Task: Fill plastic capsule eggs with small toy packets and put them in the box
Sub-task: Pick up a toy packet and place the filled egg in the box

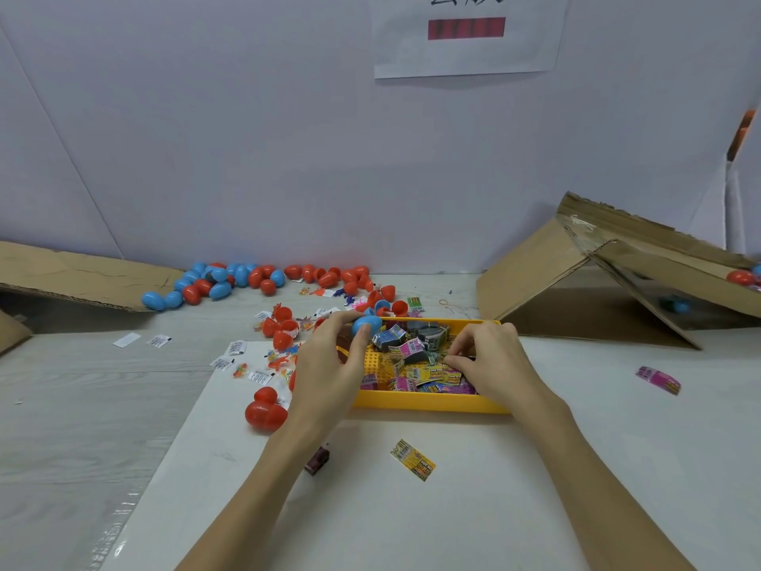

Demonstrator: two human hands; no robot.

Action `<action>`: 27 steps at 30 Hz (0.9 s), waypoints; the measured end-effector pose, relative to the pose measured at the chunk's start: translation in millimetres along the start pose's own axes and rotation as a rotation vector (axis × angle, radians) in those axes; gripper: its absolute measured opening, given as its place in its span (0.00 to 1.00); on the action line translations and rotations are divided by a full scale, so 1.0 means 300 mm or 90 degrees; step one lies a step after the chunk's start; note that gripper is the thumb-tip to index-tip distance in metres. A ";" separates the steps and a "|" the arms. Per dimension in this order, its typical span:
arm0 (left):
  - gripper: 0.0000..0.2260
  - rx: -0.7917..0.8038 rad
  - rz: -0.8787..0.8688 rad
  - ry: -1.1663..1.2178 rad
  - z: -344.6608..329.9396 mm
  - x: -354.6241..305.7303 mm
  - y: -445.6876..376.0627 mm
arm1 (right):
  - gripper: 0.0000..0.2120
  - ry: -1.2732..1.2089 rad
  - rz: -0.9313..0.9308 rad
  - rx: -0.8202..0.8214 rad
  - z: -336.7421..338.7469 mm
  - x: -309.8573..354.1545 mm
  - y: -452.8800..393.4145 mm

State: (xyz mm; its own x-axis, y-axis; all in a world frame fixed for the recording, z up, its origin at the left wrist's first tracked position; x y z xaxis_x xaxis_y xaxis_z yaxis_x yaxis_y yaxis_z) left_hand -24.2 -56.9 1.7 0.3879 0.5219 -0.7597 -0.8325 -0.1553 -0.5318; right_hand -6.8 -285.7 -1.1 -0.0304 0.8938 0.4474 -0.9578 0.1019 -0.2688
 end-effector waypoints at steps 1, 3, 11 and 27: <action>0.11 0.001 -0.001 0.001 0.000 0.000 0.000 | 0.06 -0.001 0.002 0.001 -0.001 0.001 0.001; 0.11 0.002 -0.003 0.005 -0.001 -0.002 0.001 | 0.07 -0.059 -0.001 0.003 -0.001 0.003 -0.002; 0.10 0.007 -0.004 0.016 0.006 -0.010 0.003 | 0.03 -0.265 -0.020 -0.098 0.037 0.026 0.013; 0.11 0.235 -0.045 0.233 -0.013 -0.081 0.037 | 0.09 -0.663 -0.137 -0.090 0.025 0.136 0.068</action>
State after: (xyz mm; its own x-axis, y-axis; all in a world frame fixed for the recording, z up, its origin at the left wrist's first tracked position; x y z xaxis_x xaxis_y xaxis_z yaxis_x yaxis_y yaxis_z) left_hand -41.2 -74.6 12.7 0.5052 0.1835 -0.8432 -0.8581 0.2105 -0.4683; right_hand -29.9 -250.5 18.0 -0.1573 0.0455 0.9865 -0.9322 0.3229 -0.1636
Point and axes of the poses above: each hand's wrist, its own y-axis away from the middle knuckle, its own z-axis out of the back of the hand, x = y × z, the point moved 1 cm from there along -y, towards the middle knuckle, and after that the axes turned 6 degrees about -x, right-handed, at the moved point
